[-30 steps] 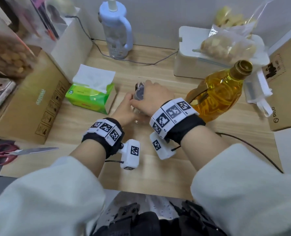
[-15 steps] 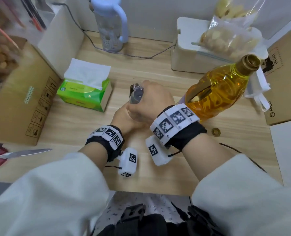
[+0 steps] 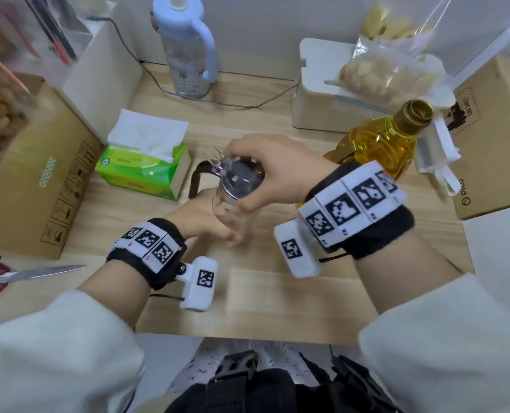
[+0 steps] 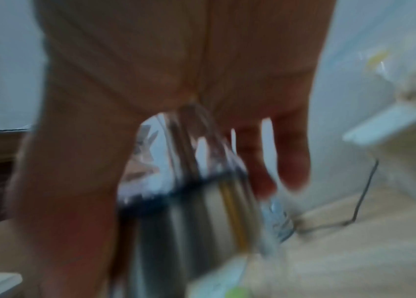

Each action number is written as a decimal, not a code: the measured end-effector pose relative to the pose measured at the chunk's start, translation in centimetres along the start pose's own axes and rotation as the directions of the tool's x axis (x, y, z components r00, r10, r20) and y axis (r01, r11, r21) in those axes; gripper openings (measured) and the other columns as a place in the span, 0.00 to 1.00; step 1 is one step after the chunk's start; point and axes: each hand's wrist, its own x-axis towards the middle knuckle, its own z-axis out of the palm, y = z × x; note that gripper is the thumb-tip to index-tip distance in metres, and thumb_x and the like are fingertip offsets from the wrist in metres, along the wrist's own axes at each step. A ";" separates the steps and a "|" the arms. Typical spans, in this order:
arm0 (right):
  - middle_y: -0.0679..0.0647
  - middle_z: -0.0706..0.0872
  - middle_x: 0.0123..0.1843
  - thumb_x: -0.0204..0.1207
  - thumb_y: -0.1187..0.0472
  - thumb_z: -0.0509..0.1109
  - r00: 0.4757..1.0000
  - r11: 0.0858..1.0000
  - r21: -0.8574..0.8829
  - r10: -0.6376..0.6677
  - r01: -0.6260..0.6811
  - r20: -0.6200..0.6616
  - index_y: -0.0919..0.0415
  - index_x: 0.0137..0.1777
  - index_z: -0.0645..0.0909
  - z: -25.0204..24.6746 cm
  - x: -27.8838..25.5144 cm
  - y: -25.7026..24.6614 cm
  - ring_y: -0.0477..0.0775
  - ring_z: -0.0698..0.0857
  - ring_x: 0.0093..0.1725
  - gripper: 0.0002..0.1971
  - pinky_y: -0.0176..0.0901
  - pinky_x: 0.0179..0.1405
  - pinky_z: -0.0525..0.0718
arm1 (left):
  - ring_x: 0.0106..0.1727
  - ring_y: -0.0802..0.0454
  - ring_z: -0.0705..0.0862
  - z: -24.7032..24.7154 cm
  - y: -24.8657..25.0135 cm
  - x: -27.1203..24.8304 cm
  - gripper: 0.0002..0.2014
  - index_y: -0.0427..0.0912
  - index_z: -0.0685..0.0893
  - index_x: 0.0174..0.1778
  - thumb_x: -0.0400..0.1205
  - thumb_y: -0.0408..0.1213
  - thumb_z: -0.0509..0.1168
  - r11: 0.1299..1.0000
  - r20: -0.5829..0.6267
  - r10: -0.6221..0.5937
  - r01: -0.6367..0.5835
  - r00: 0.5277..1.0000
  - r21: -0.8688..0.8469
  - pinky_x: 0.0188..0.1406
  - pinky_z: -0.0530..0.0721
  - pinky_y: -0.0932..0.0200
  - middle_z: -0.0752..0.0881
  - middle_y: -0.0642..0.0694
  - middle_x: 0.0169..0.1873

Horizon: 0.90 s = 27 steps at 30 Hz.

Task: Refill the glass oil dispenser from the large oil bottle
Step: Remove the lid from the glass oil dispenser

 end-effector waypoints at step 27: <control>0.50 0.70 0.69 0.64 0.52 0.79 1.000 0.937 0.349 0.017 -0.017 0.005 0.45 0.63 0.75 -0.7 -1.9 0.3 0.45 0.76 0.64 0.27 0.28 0.64 0.72 | 0.41 0.62 0.79 0.2 -1.0 -2.6 0.32 0.65 0.78 0.48 0.47 0.49 0.79 0.978 -0.281 0.182 -0.203 0.942 -0.046 0.37 0.81 0.67 0.84 0.70 0.40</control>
